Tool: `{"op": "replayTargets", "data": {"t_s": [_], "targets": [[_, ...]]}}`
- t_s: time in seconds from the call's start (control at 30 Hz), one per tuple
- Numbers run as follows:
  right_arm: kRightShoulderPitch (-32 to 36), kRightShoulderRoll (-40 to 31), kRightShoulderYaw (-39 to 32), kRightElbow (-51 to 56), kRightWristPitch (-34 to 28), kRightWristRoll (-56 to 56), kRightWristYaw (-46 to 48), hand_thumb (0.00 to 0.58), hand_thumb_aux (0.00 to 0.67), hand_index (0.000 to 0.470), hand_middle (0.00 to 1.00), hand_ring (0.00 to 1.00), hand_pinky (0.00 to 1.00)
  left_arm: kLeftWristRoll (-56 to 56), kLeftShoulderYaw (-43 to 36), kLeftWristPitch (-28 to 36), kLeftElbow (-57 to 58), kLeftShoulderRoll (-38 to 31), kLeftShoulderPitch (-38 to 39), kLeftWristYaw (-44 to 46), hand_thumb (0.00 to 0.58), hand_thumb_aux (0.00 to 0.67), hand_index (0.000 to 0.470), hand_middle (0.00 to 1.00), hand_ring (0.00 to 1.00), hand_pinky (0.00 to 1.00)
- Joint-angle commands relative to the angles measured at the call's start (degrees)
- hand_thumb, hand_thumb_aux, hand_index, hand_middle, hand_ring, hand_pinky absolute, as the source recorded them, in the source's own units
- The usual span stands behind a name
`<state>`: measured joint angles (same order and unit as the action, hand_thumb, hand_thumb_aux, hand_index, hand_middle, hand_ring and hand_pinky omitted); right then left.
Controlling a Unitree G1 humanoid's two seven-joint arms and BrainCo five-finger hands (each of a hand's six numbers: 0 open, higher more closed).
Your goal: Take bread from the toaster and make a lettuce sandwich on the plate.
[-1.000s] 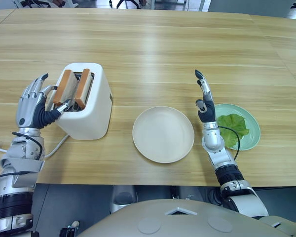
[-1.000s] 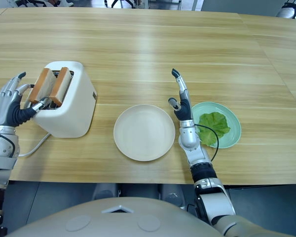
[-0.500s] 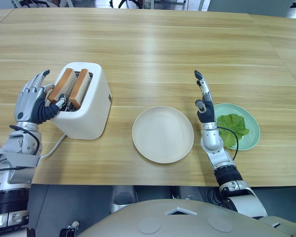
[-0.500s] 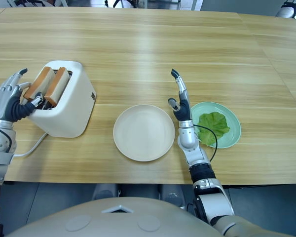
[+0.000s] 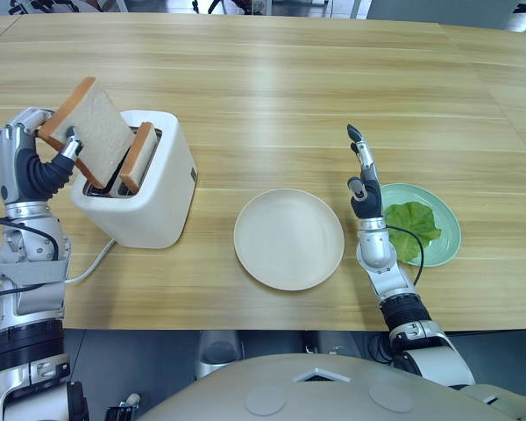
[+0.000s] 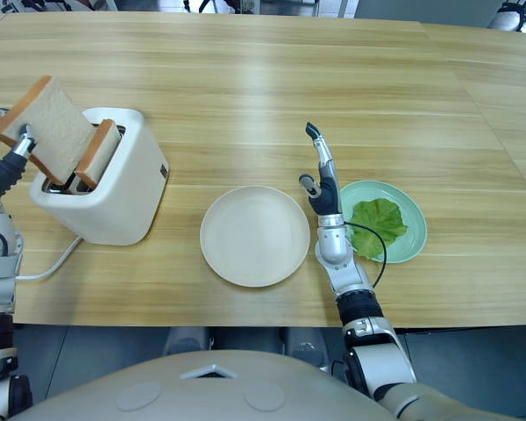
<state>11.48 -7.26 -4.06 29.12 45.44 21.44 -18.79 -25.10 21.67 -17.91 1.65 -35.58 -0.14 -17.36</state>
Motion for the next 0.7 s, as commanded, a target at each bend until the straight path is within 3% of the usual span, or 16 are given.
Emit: {"op": "replayTargets", "data": {"t_s": [0.03,0.37,0.5,0.7], "targets": [[0.31,-0.13,-0.13,1.36,0.03,0.33,-0.48,0.000,0.000,0.000,0.00,0.00,0.00,1.49,1.58,-1.35,-0.58,0.60,-1.60,-1.69,0.580,0.670,0.460,1.00,1.00,1.00],[0.54,0.16,-0.29,1.46,0.40,0.66,-1.03,0.000,0.000,0.000,0.00,0.00,0.00,10.79,9.80,-9.61,-3.38,4.21,-7.71,-8.35,0.580,0.670,0.460,1.00,1.00,1.00],[0.45,0.10,0.03,1.46,0.41,0.73,-1.59,0.000,0.000,0.000,0.00,0.00,0.00,19.62,6.05,-14.21,-6.98,6.45,-8.24,-1.93,0.580,0.670,0.460,1.00,1.00,1.00],[0.74,-1.09,0.83,0.53,0.20,1.09,-2.24,0.000,0.000,0.000,0.00,0.00,0.00,35.80,-5.41,-13.21,-12.78,7.99,-6.46,15.32,0.580,0.670,0.460,1.00,1.00,1.00]]}}
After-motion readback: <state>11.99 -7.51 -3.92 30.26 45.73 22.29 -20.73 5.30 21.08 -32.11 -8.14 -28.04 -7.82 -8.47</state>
